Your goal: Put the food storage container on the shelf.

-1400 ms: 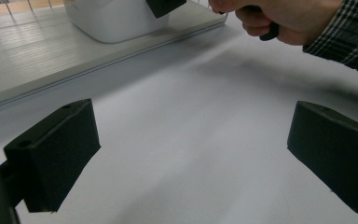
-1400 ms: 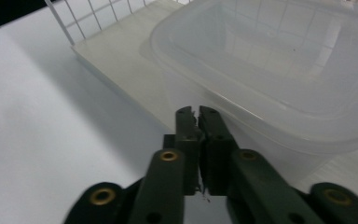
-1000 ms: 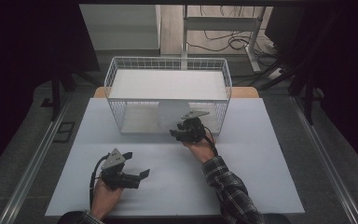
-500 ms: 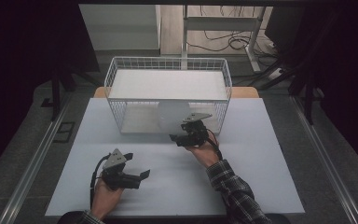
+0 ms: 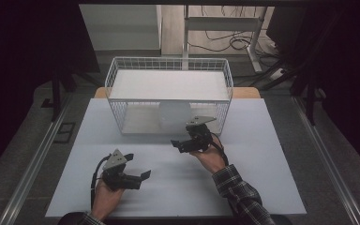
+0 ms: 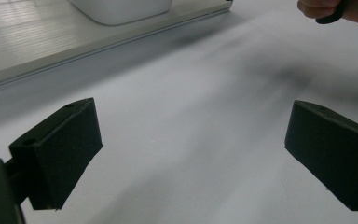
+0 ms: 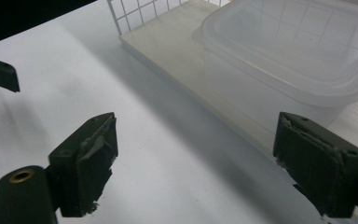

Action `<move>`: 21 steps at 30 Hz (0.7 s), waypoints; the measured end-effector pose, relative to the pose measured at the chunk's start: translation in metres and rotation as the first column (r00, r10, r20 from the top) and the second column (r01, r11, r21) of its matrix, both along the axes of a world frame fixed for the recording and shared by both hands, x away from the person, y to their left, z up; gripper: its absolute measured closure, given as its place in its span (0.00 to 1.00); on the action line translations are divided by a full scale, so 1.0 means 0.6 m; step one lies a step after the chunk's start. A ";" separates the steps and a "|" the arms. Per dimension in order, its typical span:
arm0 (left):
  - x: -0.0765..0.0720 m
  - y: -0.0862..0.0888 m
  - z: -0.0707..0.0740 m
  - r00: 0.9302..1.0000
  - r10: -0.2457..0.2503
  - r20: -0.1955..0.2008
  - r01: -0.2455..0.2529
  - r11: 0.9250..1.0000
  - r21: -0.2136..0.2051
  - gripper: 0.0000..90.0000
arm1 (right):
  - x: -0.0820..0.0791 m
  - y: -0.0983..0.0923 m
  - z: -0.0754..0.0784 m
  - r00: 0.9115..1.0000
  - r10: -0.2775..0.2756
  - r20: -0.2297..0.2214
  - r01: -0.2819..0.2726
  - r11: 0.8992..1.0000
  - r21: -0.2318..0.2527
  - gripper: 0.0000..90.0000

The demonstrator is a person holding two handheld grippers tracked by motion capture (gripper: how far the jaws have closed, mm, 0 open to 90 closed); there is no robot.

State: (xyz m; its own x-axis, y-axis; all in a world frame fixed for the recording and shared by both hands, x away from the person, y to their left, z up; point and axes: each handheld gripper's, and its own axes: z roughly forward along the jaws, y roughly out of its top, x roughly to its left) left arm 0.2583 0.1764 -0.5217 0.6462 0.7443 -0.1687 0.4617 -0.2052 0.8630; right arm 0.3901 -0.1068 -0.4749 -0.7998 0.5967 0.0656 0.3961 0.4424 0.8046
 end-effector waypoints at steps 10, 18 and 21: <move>0.001 -0.003 -0.002 1.000 0.001 0.000 -0.001 1.000 0.015 0.04 | -0.029 -0.013 -0.005 1.000 0.000 0.018 0.001 1.000 -0.026 0.05; -0.001 -0.003 0.000 1.000 0.001 0.000 -0.001 1.000 0.021 0.04 | -0.043 -0.028 -0.003 1.000 -0.009 0.014 0.009 1.000 0.004 0.00; -0.001 -0.003 0.001 1.000 0.006 -0.006 -0.006 0.999 0.032 0.04 | -0.056 -0.035 -0.001 1.000 -0.011 0.025 0.011 1.000 0.005 0.00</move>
State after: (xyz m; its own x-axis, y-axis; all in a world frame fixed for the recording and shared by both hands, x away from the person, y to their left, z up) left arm 0.2580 0.1746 -0.5214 0.6407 0.7533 -0.1485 0.4685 -0.2303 0.8529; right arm 0.3568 -0.1278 -0.4756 -0.7943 0.6055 0.0490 0.3812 0.4340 0.8163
